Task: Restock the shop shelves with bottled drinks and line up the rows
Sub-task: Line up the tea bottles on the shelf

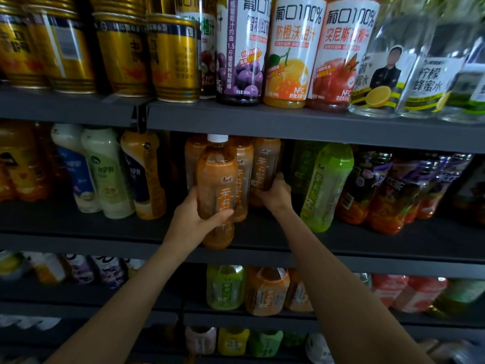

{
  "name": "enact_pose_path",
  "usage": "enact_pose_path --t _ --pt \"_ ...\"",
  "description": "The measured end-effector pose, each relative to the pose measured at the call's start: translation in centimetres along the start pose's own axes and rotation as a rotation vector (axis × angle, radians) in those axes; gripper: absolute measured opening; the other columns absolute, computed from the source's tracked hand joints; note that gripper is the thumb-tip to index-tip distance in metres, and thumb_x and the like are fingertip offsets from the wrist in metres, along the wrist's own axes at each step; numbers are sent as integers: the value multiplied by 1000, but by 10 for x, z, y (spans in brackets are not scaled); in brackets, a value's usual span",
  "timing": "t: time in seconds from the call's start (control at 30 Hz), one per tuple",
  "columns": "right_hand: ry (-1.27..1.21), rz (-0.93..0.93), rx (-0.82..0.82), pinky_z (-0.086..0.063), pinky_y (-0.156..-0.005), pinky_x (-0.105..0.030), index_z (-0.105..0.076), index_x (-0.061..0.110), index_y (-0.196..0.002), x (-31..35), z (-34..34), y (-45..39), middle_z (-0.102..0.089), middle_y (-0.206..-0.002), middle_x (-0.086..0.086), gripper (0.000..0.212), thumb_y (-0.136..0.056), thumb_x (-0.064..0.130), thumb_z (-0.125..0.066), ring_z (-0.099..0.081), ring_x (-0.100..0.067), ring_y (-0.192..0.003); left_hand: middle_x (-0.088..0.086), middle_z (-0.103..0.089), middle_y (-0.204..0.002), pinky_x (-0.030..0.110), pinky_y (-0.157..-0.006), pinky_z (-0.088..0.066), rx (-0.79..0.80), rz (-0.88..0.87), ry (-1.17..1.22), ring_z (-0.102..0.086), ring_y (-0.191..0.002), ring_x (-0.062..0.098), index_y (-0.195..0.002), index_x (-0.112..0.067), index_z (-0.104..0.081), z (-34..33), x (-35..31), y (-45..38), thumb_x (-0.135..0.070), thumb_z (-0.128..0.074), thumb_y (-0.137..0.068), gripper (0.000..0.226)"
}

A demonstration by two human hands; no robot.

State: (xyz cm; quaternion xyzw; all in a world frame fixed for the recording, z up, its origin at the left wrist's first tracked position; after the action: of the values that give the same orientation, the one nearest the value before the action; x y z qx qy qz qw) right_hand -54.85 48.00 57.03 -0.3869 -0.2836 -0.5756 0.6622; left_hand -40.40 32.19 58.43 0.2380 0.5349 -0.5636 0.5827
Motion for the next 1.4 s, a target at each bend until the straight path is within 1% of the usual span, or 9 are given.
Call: enact_pose_path --t 0.2,0.4,0.6,0.7,0.9,1.1,1.2,1.3,1.4 --pt "46 83 1 -47 -88 -34 -39 -1 -124 3 6 14 -55 -126 -16 66 -75 22 -76 -55 -31 -115 -11 -56 -113 9 -79 -39 -6 -13 -1 -53 -103 2 -121 -30 -42 1 1 0 -26 -72 -76 54" --pt "67 97 -11 -47 -86 -33 -42 0 -120 -4 28 38 -57 -122 -15 65 -72 23 -79 -57 -30 -111 -6 -57 -121 17 -86 -41 -3 -7 -6 -53 -110 8 -128 -25 -42 0 5 -4 -28 -72 -76 61" --pt "51 137 130 -47 -80 -26 -46 7 -116 -6 40 59 -60 -113 -5 64 -66 25 -82 -58 -19 -103 -7 -54 -122 23 -90 -38 -22 -4 -11 -49 -110 6 -129 -25 -40 -1 5 -4 -29 -72 -76 62" --pt "42 186 221 -49 -86 -28 -47 11 -118 1 32 71 -60 -115 -2 68 -64 27 -84 -57 -16 -106 -9 -54 -116 22 -89 -38 -38 -14 -22 -49 -108 6 -122 -28 -41 -1 3 -4 -27 -73 -75 57" --pt "8 257 293 -45 -84 -18 -46 14 -121 24 4 89 -61 -118 -1 68 -65 26 -83 -58 -15 -109 -6 -55 -107 25 -82 -39 -229 -34 -88 -51 -97 8 -111 -22 -42 24 3 5 -25 -77 -71 53" --pt "0 285 308 -44 -99 -27 -40 9 -129 41 -24 97 -54 -128 -6 69 -74 26 -77 -52 -18 -119 4 -51 -117 28 -86 -39 -376 -31 -89 -49 -107 13 -123 -9 -39 42 18 6 -25 -81 -66 73" --pt "-45 272 356 -46 -84 -13 -46 13 -127 36 -15 96 -58 -118 5 61 -76 32 -74 -54 -6 -107 9 -50 -122 34 -93 -42 -383 -24 -115 -49 -114 20 -125 -10 -38 42 28 4 -28 -83 -63 79" --pt "-300 154 151 -50 -79 -13 -56 11 -118 19 21 71 -62 -101 11 44 -81 30 -68 -59 1 -94 9 -50 -121 34 -93 -42 -365 -31 -121 -50 -114 20 -124 -12 -38 43 32 2 -28 -84 -62 78" --pt "-239 71 -110 -46 -82 -17 -56 7 -119 8 32 26 -64 -112 -4 41 -84 28 -65 -60 -12 -103 10 -49 -120 36 -94 -43 -351 -46 -128 -50 -113 21 -122 -13 -39 43 32 2 -28 -82 -64 74"
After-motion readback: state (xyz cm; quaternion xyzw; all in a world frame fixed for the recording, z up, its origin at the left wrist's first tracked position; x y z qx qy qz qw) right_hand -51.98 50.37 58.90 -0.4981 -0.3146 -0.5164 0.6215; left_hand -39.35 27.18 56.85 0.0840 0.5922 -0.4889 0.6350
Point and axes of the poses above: each hand's wrist, its own y-axis away from the middle knuckle, its own z-axis out of the back of the hand, x = y × z, the point moved 7 cm from there along -y, towards the middle knuckle
